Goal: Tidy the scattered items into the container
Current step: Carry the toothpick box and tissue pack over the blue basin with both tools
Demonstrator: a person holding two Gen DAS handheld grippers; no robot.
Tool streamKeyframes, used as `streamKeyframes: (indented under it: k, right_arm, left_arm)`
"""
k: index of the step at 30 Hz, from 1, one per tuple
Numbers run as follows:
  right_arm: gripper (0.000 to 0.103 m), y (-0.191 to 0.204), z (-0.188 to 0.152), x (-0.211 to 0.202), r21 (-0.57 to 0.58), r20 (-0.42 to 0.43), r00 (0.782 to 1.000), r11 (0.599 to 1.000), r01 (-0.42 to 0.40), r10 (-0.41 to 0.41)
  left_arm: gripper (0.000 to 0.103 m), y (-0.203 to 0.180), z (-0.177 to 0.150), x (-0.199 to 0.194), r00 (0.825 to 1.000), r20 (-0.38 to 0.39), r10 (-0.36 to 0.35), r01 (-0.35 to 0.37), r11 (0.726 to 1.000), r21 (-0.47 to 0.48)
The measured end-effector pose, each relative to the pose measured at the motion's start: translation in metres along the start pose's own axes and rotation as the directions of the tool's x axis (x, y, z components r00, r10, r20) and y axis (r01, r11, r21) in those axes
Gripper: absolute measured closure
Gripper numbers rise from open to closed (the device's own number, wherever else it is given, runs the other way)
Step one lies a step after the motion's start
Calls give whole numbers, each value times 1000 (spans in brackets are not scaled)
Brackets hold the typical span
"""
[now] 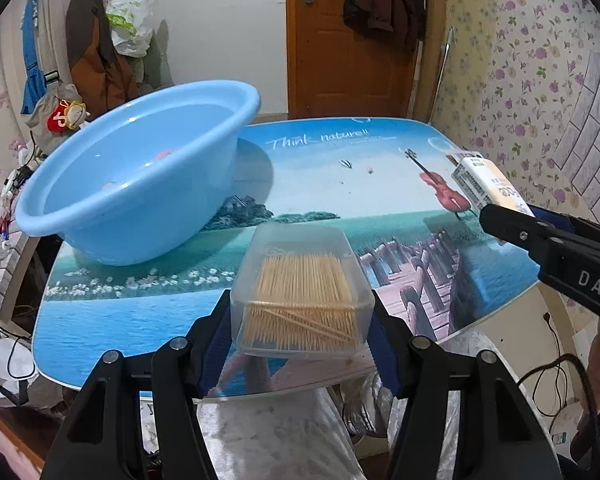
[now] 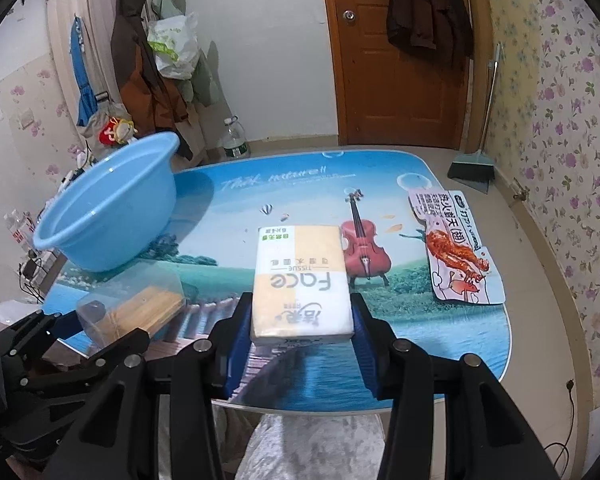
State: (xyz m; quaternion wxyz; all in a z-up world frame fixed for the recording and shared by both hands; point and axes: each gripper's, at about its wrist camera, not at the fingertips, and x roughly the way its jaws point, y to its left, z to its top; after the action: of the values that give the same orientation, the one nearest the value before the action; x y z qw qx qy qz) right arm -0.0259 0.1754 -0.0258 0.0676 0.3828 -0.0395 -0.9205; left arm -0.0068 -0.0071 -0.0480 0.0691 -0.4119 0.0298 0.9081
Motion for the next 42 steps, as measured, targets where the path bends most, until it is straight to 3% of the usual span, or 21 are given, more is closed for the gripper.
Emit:
streamKeyframes:
  k: [22,42]
  right_arm:
    - [56,12,-4,-2,-14,-14,1000,1000,-12,12]
    - [56,6,-10,1,9,-23,1000,1000,-15,15]
  left_arm:
    - [43,21,4,-17,999,38,8,-6,999,-47]
    - [42,15,-10,7,999,13,35,-35,999,-27]
